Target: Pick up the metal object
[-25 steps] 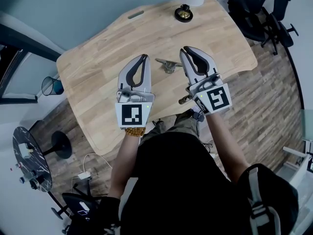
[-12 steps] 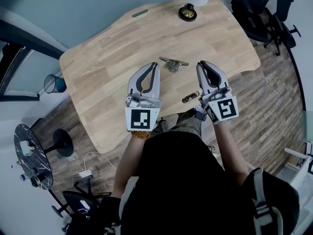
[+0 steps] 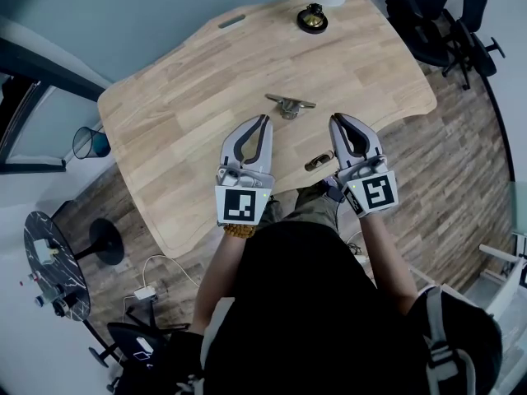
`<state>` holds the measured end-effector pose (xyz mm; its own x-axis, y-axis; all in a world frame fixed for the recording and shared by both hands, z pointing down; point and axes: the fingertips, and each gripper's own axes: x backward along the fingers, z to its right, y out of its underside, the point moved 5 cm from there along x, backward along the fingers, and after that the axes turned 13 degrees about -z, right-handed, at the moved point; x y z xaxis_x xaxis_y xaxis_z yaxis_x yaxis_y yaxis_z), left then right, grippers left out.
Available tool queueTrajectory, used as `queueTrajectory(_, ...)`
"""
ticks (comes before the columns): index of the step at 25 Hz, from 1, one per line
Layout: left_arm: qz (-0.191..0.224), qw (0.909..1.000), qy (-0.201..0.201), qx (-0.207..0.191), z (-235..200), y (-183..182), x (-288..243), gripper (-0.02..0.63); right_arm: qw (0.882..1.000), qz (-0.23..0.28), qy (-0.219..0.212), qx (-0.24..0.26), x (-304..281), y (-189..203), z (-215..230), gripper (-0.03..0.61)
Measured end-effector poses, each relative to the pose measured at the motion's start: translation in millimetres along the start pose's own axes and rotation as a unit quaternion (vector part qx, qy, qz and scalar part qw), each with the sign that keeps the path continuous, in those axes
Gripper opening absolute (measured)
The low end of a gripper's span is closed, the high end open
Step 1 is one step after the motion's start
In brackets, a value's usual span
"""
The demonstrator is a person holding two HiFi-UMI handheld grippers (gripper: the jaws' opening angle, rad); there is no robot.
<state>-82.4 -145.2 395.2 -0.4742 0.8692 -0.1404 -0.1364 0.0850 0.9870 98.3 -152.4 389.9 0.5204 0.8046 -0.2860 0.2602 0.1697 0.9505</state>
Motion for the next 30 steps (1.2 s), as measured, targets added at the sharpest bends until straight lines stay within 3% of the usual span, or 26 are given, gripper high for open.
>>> queueTrajectory(30, -0.029, 0.9993, 0.005, 0.024, 14, 21, 3, 0.020, 1.000, -0.023, -0.003, -0.012, 14, 24, -3, 0.003)
